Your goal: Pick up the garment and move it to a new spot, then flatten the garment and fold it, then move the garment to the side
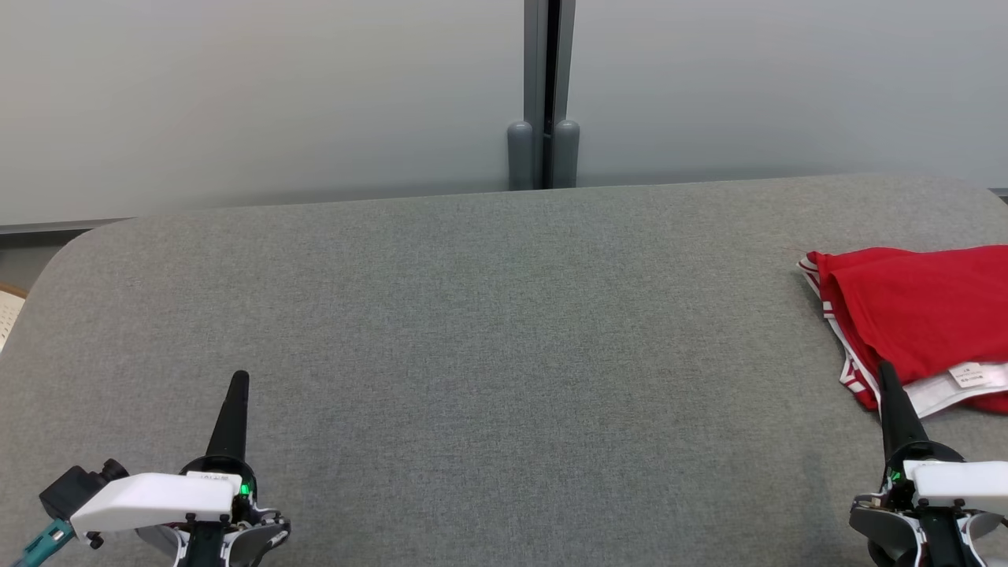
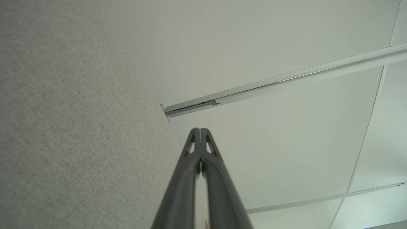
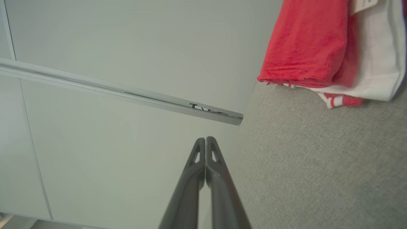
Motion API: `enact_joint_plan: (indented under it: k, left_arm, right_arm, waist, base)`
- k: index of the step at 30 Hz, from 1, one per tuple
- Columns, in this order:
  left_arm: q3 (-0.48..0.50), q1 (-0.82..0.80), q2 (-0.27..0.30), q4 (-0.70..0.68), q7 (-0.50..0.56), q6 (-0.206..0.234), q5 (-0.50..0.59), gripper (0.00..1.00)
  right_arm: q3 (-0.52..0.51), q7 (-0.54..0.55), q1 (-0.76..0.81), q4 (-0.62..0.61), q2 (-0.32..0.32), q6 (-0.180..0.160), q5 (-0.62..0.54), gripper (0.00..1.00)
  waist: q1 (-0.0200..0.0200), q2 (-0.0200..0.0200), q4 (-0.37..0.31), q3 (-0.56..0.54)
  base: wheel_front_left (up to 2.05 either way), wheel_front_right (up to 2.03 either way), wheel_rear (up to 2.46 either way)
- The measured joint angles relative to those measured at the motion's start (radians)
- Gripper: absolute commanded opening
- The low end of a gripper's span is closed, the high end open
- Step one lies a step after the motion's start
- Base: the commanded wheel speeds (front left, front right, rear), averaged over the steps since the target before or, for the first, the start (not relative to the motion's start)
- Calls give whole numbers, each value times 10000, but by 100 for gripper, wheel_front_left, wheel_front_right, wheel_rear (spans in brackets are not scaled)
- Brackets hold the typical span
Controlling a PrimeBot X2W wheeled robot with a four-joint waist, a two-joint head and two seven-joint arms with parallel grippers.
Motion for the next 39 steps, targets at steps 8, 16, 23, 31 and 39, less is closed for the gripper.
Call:
enact_joint_plan:
  k: [8,16,23,31,39]
  left_arm:
    - [234,-52,-8,77,192,-144,-625,0]
    - [431,-159,-15,138,355,-261,-1152,0]
    - [602,-188,-27,188,508,-360,-1536,0]
    - [763,-217,-40,238,631,-449,-1964,0]
    - [880,-266,-54,268,740,-518,-2196,0]
  right_arm:
    - [-100,190,-29,48,59,0,652,0]
    - [-209,364,-64,84,115,0,1191,0]
    - [-288,506,-132,113,165,0,1641,0]
    - [-351,639,-198,136,213,0,2046,0]
    - [-401,727,-209,155,259,0,2313,0]
  waist:
    - [0,0,-41,-30]
    - [0,0,-77,-55]
    - [0,0,-109,-78]
    - [0,0,-141,-101]
    - [0,0,-160,-115]
  base:
    - [0,0,0]
    - [0,0,0]
    - [0,0,0]
    - [0,0,0]
    - [0,0,0]
